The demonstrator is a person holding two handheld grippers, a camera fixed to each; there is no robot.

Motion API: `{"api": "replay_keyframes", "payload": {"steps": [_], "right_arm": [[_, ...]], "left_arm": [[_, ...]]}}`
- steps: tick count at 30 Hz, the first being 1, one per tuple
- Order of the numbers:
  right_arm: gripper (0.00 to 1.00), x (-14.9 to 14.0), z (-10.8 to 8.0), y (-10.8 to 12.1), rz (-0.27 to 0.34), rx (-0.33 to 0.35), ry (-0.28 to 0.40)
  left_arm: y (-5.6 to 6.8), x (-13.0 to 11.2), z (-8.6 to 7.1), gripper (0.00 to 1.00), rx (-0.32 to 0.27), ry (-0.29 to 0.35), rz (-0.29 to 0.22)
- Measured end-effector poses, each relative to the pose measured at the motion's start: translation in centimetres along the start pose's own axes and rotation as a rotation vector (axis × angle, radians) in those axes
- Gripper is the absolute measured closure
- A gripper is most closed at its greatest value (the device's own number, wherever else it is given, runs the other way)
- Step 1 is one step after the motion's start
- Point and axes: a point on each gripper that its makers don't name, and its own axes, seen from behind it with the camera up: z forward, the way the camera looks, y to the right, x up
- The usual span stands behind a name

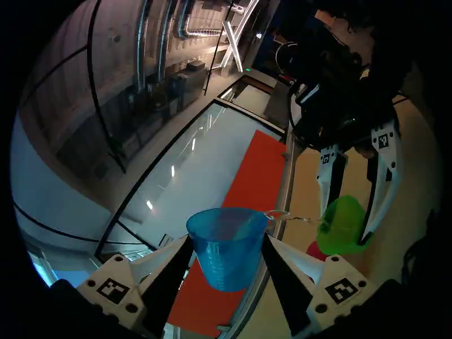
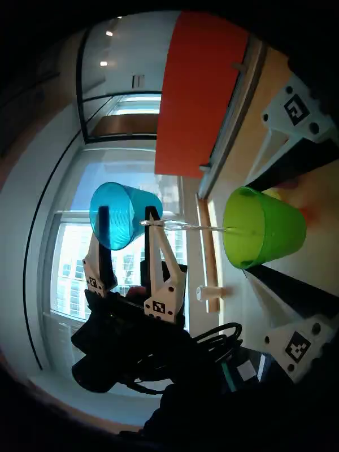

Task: Pour water

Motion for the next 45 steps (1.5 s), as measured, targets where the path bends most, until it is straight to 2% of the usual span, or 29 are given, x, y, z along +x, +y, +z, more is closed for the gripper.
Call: {"api": "replay_keyframes", "payload": {"steps": [35,45], "right_arm": [[0.1,0.4,-0.3,0.3,-0.017,-0.009,0.004],[0.1,0.4,-0.4,0.3,-0.02,-0.01,0.006]], "left_arm": [[-0.4,1.6,-0.3,0.17,0.019,0.017,0.139],[-1.0,2.1,-0.3,0.17,0.024,0.021,0.187]]}}
